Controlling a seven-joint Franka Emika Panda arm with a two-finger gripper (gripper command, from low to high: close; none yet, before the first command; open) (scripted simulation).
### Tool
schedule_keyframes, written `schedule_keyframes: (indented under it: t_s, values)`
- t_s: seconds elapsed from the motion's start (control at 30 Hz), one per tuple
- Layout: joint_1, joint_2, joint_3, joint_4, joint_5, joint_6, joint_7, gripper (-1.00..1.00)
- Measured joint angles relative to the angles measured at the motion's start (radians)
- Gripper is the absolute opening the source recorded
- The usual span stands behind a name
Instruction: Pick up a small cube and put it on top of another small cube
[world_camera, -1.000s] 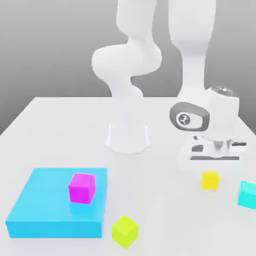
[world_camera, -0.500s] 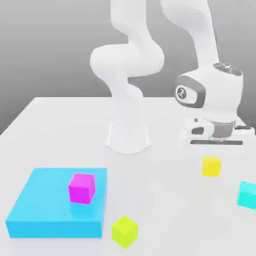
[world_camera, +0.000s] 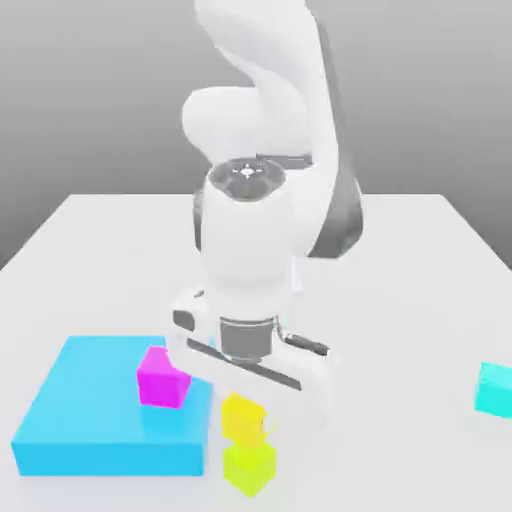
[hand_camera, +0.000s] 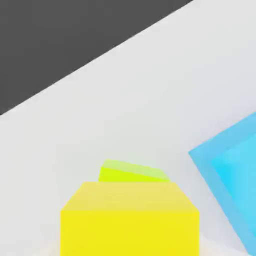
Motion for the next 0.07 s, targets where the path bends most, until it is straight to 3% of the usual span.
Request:
schedule_keyframes:
  t_s: [0.07]
  values:
    - [0.000, 0.000, 0.000, 0.000, 0.000, 0.000, 0.000, 1.00]
